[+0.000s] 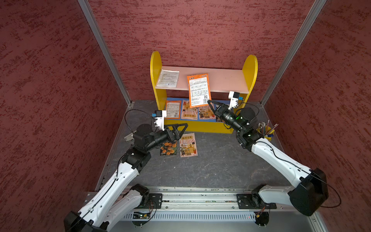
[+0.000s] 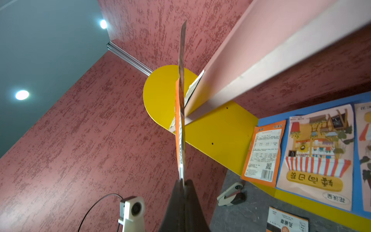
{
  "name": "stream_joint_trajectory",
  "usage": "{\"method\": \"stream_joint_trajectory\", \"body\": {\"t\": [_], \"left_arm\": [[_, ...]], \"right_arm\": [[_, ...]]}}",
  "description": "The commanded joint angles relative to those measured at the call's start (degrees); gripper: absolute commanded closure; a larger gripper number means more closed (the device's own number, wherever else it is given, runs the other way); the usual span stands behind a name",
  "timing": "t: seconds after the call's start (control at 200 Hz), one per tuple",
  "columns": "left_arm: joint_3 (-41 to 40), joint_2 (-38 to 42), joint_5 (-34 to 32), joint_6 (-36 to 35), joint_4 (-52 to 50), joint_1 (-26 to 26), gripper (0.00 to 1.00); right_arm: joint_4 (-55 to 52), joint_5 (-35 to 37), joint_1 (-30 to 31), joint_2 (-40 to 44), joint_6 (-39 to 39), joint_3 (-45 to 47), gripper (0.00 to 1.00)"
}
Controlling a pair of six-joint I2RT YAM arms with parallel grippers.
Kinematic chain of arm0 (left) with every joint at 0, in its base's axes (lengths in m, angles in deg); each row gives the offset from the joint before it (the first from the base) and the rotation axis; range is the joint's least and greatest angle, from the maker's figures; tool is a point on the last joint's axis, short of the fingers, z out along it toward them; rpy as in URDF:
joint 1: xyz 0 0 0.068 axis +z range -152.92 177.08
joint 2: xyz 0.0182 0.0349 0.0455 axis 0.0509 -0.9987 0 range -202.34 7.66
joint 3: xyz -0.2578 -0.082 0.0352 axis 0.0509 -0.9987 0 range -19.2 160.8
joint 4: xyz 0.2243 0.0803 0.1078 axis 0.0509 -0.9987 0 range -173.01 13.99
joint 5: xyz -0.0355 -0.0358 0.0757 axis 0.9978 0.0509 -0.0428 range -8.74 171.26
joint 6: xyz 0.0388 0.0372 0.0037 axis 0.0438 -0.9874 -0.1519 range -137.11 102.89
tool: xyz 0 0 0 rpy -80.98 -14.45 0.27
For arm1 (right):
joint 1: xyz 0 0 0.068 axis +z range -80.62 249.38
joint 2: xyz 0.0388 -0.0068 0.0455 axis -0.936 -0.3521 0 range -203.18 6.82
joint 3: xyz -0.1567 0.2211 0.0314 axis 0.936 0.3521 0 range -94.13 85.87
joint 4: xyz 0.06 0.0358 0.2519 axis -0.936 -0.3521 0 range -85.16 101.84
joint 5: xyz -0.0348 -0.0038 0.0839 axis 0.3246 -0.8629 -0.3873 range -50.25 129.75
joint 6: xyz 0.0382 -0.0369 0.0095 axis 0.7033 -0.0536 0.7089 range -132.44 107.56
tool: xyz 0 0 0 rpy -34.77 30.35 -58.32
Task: Take the seed bag off the shelf
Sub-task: Pick up the seed packet from the shelf.
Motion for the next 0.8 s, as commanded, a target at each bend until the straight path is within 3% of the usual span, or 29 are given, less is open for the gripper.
{"method": "stream_joint_trajectory", "body": {"t": [0.0, 0.371, 0.476, 0.581, 0.792], "left_arm": [[0.67, -1.73, 4.00, 3.11, 10.37, 1.37, 0.00], [3.62, -13.88, 11.58, 12.64, 32.59, 2.83, 0.00], [5.04, -16.45, 12.38, 14.18, 35.69, 2.83, 0.05], [5.93, -17.72, 12.69, 15.08, 37.06, 2.79, 0.20], [6.83, -18.12, 12.83, 15.05, 36.26, 2.74, 0.68]], "right_arm": [[2.01, -5.38, 0.34, 2.67, -1.86, 1.23, 1.00], [-1.07, -10.01, 1.88, 7.72, -4.56, 5.11, 1.00], [-1.22, -10.47, 2.46, 8.25, -4.93, 5.93, 1.00], [-1.35, -10.47, 2.89, 8.64, -5.22, 6.98, 1.00], [-1.07, -10.54, 3.40, 8.82, -5.39, 8.25, 1.00]]}}
